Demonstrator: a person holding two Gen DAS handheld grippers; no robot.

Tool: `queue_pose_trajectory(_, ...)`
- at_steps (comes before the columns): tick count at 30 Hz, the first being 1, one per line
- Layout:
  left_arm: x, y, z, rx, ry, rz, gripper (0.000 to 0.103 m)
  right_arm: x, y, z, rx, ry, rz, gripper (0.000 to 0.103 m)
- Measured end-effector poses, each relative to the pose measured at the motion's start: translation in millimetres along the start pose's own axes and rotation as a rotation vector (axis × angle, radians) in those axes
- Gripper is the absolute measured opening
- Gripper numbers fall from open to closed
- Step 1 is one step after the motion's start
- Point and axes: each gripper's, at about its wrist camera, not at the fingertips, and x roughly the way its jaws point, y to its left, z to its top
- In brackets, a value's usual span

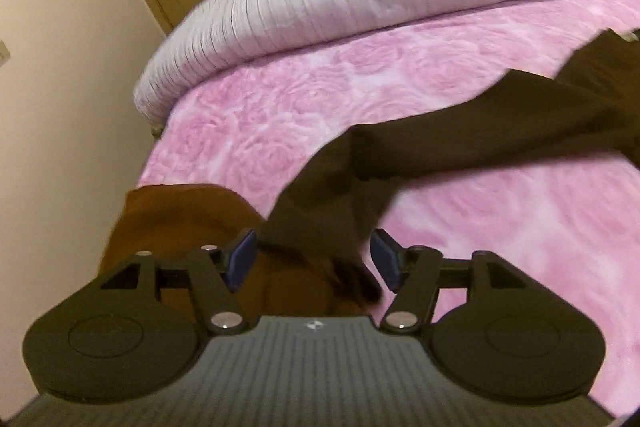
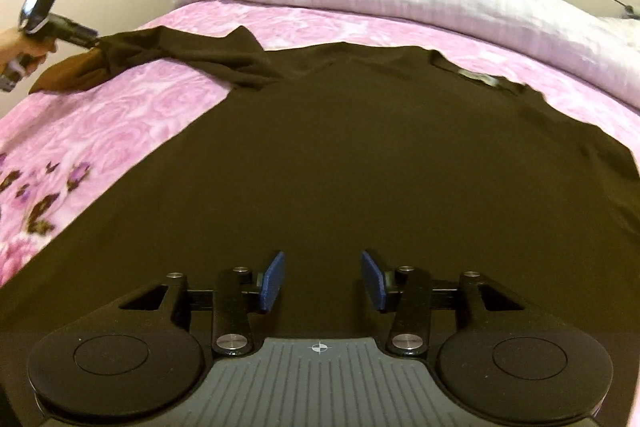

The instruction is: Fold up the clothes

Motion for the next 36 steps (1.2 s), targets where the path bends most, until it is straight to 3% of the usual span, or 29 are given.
queue_pose_trajectory(1,10,6,3,-0.007,0.015,-0.015,0.050,7,2,5,0.000,0.000,0.005,0.047)
queue_pose_trajectory(3,20,14,6,-0.022,0.035,-0.049,0.006,19,6,12,-0.010,0.001,0.007,0.047)
queue_pose_trajectory(6,10,34,10,-0.121,0.011,-0.153,0.005,33,14,19,-0.027,0.008,0.016,0.047)
queue_pose_trajectory(11,-29,90,30,-0.249,-0.043,-0.218,0.005,46,23,26,-0.045,0.017,0.030,0.047)
queue_pose_trajectory(17,-94,136,40,-0.279,-0.070,-0.268,0.006,48,33,34,-0.073,-0.004,0.042,0.048)
queue_pose_trajectory(21,-92,129,29,-0.222,0.007,-0.221,0.006,49,37,40,-0.072,-0.027,0.048,0.048)
queue_pose_trajectory(25,-43,114,-1,-0.194,0.136,-0.151,0.007,49,43,40,-0.071,-0.034,0.060,0.048)
queue_pose_trajectory(28,-2,105,-26,-0.198,0.208,-0.074,0.017,48,49,35,-0.099,-0.014,0.072,0.049)
queue_pose_trajectory(30,5,108,-35,-0.222,0.204,-0.039,0.031,46,51,32,-0.118,-0.004,0.062,0.049)
queue_pose_trajectory(34,-8,116,-42,-0.230,0.135,0.039,0.031,42,47,29,-0.100,-0.009,0.055,0.051)
queue_pose_trajectory(36,-25,115,-45,-0.173,0.085,0.069,0.031,42,46,27,-0.088,-0.010,0.055,0.052)
